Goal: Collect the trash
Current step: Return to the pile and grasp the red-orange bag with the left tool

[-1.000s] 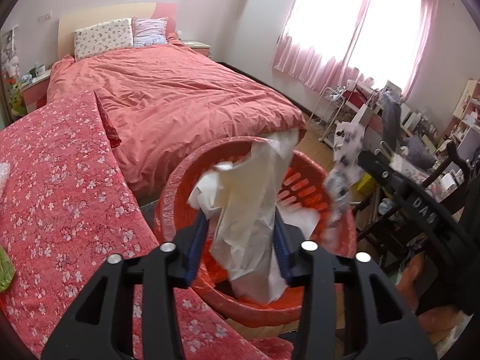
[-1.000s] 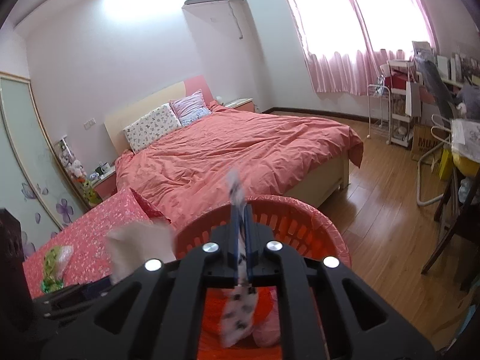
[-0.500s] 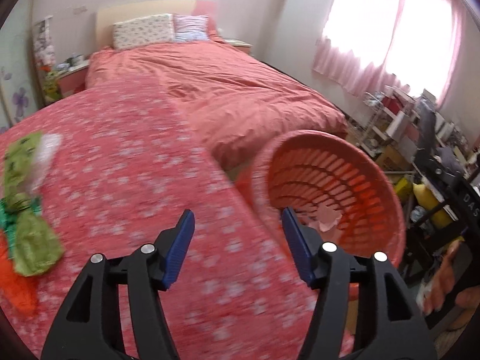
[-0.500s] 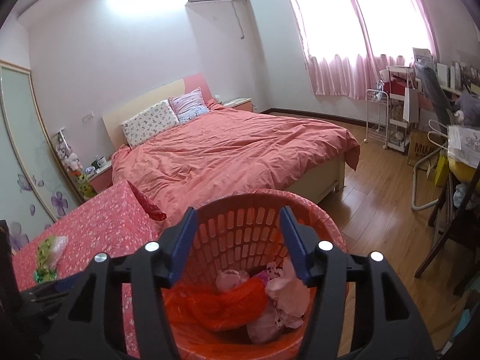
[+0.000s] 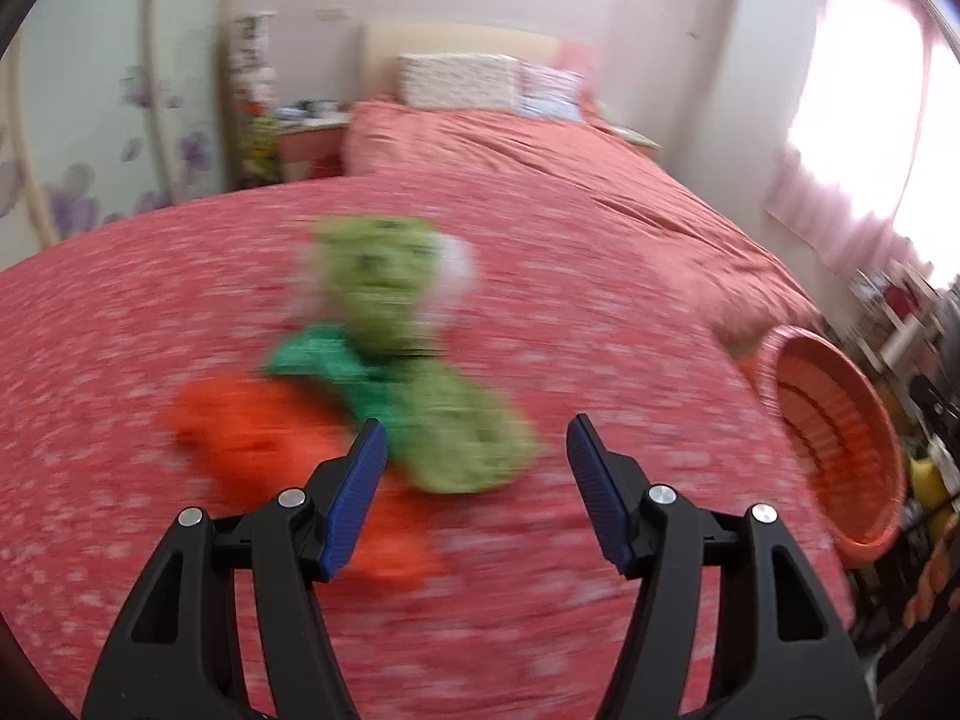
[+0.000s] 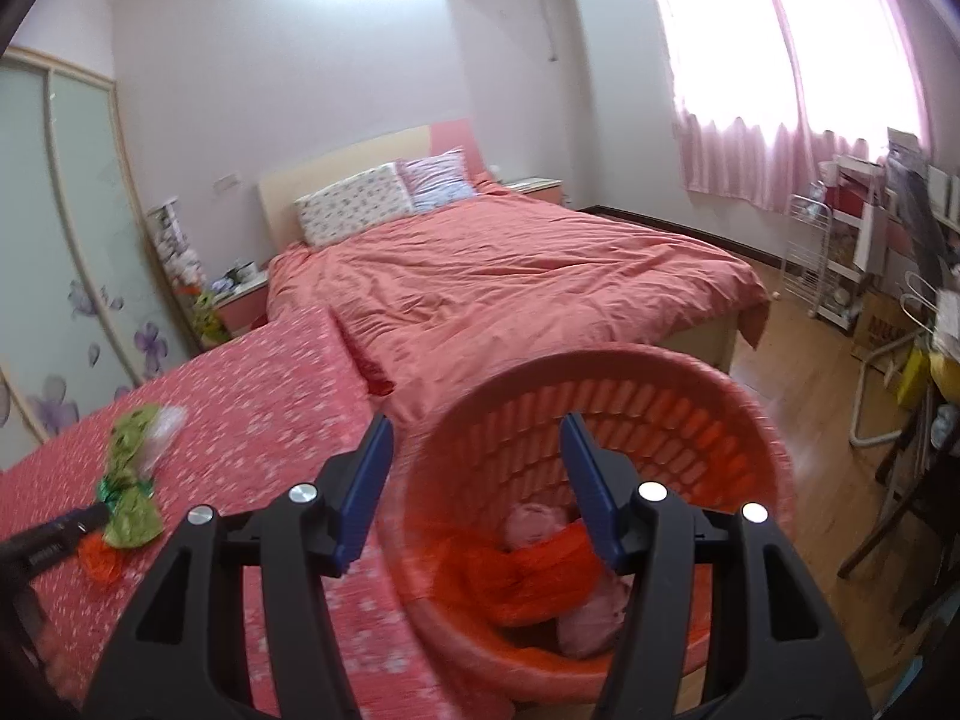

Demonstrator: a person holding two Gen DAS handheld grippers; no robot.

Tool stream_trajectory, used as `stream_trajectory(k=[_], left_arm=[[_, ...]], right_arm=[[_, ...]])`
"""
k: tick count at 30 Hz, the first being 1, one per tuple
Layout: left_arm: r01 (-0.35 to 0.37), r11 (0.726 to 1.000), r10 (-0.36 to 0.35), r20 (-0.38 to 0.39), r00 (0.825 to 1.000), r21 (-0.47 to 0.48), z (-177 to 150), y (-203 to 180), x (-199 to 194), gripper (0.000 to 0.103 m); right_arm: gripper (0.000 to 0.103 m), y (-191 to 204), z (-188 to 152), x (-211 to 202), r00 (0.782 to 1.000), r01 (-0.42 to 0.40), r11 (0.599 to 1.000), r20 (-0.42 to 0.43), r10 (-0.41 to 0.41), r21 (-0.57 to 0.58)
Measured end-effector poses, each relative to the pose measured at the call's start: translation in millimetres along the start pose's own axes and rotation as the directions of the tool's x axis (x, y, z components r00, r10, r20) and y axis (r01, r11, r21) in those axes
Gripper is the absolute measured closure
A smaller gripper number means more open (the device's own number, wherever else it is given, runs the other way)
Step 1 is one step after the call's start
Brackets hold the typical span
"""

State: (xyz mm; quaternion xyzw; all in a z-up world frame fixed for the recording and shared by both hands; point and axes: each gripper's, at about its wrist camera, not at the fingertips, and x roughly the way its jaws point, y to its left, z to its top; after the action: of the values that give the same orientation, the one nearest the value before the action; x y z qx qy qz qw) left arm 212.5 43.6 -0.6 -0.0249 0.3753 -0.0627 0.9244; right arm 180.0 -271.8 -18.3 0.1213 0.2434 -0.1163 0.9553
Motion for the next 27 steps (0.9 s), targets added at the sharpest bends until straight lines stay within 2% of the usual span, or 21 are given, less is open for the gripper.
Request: stream_trajectory(k=[4, 7, 11, 15, 18, 19, 20, 23, 27], left_arm=[[-0.091, 0.994, 0.091, -0.004, 0.996, -0.067, -3.8, 51.3, -3.3, 0.040], [-0.103, 0.985, 0.095, -0.058, 0.994, -0.140, -9.0, 79.0, 6.5, 0.041], [-0.030, 0.973, 0.008, -0.093, 0.996, -0.230, -9.7, 92.4, 19.7, 0.041], [0.005, 0.970, -0.031, -0.102, 0.994, -0.244, -5.3, 87.9, 29.4, 0.044], [0.027, 0.968, -0.054, -0.105, 0.993, -0.250, -3.3, 81.9, 36.3, 0.053], [0.039, 0.966, -0.067, -0.102, 0.993, -0.255, -2.9, 79.9, 38.0, 0.060], [0.046, 0.966, -0.073, -0.099, 0.992, -0.256, -4.1, 79.4, 39.3, 0.065], [0.047, 0.968, -0.071, -0.088, 0.994, -0.248, -3.2, 80.7, 39.8, 0.071], [0.036, 0.978, -0.050, -0.065, 0.997, -0.207, -5.9, 95.0, 26.4, 0.072]], right_arm=[[0.046, 22.7, -4.5, -1.8, 1.000, -0.027, 0.999, -0.010, 0.026, -0.037], [0.046, 39.9, -8.9, -0.7, 0.999, -0.047, 0.997, -0.024, 0.046, -0.058], [0.046, 61.4, -13.9, -2.0, 0.998, -0.061, 0.994, -0.034, 0.058, -0.094], [0.046, 81.5, -17.2, -3.3, 0.997, -0.075, 0.990, -0.043, 0.070, -0.123], [0.046, 96.9, -20.3, -3.5, 0.995, -0.088, 0.986, -0.053, 0.081, -0.144], [0.046, 105.3, -22.0, -2.8, 0.995, -0.094, 0.983, -0.059, 0.086, -0.156], [0.046, 110.6, -22.7, -2.0, 0.994, -0.099, 0.982, -0.063, 0.090, -0.163], [0.046, 127.0, -26.1, -0.9, 0.991, -0.121, 0.975, -0.077, 0.109, -0.186], [0.046, 152.7, -29.2, 0.0, 0.986, -0.155, 0.963, -0.088, 0.139, -0.221]])
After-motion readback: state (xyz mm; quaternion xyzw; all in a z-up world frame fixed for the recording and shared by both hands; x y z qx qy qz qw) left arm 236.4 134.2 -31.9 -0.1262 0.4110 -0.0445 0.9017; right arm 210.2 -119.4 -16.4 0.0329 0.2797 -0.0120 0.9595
